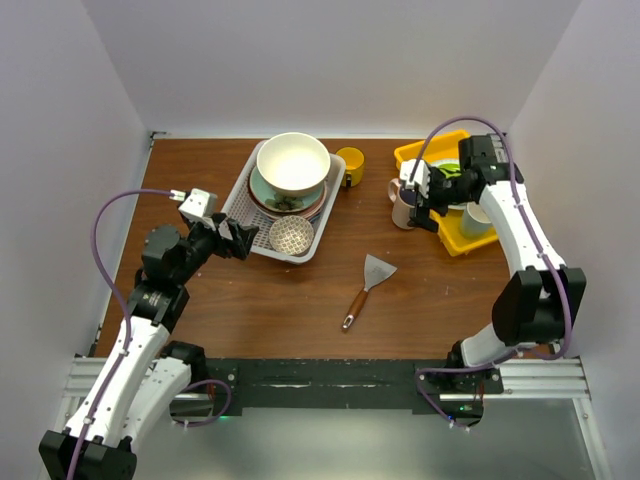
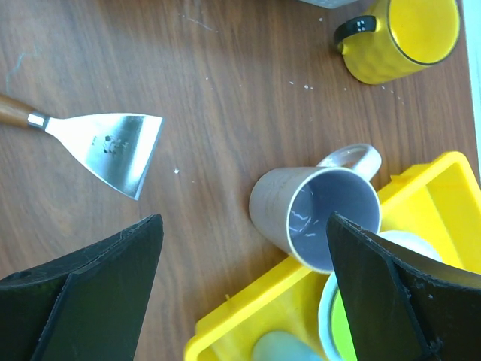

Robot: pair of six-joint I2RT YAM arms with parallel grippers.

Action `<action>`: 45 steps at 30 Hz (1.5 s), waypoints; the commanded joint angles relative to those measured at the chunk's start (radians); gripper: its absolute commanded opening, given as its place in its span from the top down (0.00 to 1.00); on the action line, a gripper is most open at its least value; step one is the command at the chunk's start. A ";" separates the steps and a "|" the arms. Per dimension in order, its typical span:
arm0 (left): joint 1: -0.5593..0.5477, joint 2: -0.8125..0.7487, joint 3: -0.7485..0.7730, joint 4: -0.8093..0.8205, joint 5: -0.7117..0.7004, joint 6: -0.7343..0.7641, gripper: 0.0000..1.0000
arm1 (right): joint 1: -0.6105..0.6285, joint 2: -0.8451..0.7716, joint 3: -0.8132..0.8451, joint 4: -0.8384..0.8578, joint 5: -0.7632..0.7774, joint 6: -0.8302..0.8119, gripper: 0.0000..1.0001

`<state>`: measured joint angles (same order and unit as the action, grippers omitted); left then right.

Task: Place the mixed dishes into the plastic bin
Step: Pick up the cup at the center of the board.

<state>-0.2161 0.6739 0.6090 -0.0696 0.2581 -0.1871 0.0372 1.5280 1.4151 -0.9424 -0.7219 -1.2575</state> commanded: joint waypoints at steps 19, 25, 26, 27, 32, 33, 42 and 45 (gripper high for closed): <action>0.004 -0.011 0.000 0.022 0.000 0.025 0.03 | 0.043 0.185 0.061 0.143 0.141 0.024 0.12; 0.004 -0.011 0.000 0.022 0.000 0.024 0.03 | 0.047 0.215 0.058 0.174 0.154 0.050 0.19; 0.004 -0.011 0.001 0.022 0.000 0.023 0.03 | 0.049 0.222 0.056 0.175 0.157 0.052 0.20; 0.004 -0.013 0.000 0.022 0.000 0.024 0.03 | 0.050 0.224 0.056 0.180 0.159 0.053 0.21; 0.004 -0.011 0.000 0.021 0.000 0.025 0.03 | 0.056 0.247 0.061 0.188 0.174 0.059 0.26; 0.004 -0.010 0.000 0.022 0.000 0.023 0.03 | 0.059 0.257 0.062 0.188 0.179 0.059 0.26; 0.004 -0.010 0.000 0.019 0.000 0.026 0.03 | 0.064 0.307 0.084 0.191 0.206 0.070 0.39; 0.004 -0.010 0.000 0.021 0.000 0.025 0.03 | 0.067 0.313 0.091 0.191 0.210 0.072 0.44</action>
<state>-0.2161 0.6735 0.6090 -0.0715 0.2577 -0.1864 0.0975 1.8416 1.4578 -0.7692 -0.5293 -1.1938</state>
